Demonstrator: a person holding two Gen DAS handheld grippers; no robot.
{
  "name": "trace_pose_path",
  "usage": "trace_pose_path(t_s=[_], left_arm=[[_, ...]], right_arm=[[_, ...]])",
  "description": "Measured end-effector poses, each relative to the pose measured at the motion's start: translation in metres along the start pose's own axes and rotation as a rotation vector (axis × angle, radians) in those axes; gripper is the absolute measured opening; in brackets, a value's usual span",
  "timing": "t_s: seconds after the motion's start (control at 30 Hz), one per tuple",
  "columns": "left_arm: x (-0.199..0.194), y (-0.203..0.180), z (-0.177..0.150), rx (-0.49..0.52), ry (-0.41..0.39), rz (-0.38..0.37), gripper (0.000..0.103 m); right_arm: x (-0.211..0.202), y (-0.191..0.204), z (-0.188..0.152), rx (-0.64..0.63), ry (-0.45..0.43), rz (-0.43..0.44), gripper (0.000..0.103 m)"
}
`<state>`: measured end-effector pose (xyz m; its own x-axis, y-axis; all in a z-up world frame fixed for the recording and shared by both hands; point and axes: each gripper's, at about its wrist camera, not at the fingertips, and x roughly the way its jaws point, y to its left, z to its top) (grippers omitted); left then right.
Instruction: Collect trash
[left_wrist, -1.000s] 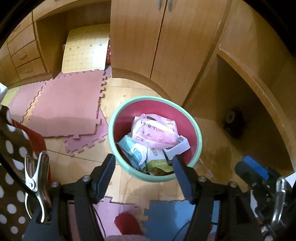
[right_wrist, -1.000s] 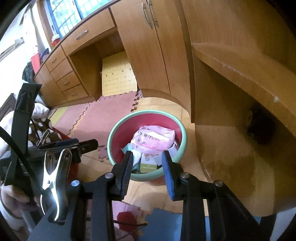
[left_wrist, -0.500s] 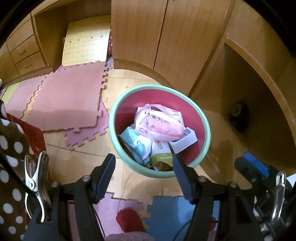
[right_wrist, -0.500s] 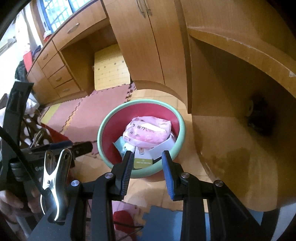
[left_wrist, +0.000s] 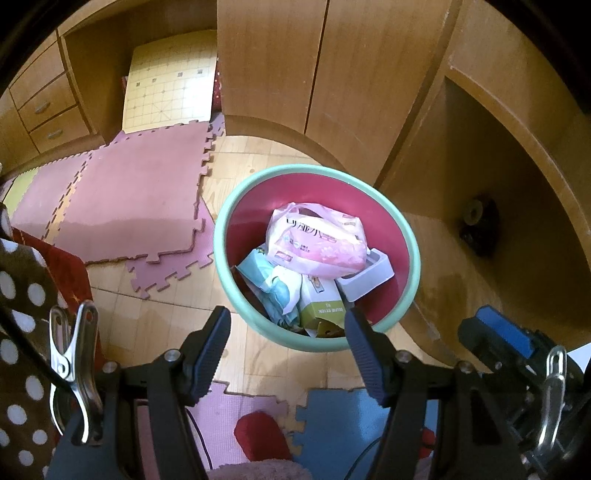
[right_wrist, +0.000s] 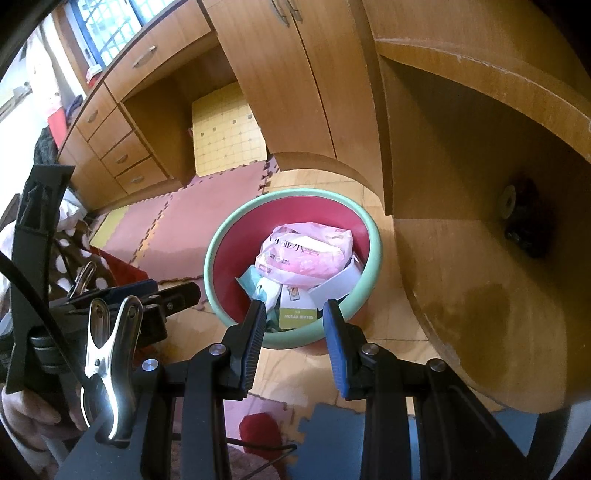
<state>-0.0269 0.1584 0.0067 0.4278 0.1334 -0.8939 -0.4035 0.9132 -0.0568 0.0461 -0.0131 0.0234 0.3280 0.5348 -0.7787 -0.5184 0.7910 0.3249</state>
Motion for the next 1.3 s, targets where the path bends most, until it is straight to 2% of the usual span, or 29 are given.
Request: trace_pose_path(t_s=[1.3], left_arm=[[0.0010, -0.0004, -0.0017, -0.009, 0.007, -0.001, 0.068]], right_arm=[[0.0059, -0.0037, -0.0006, 0.018, 0.020, -0.007, 0.033]])
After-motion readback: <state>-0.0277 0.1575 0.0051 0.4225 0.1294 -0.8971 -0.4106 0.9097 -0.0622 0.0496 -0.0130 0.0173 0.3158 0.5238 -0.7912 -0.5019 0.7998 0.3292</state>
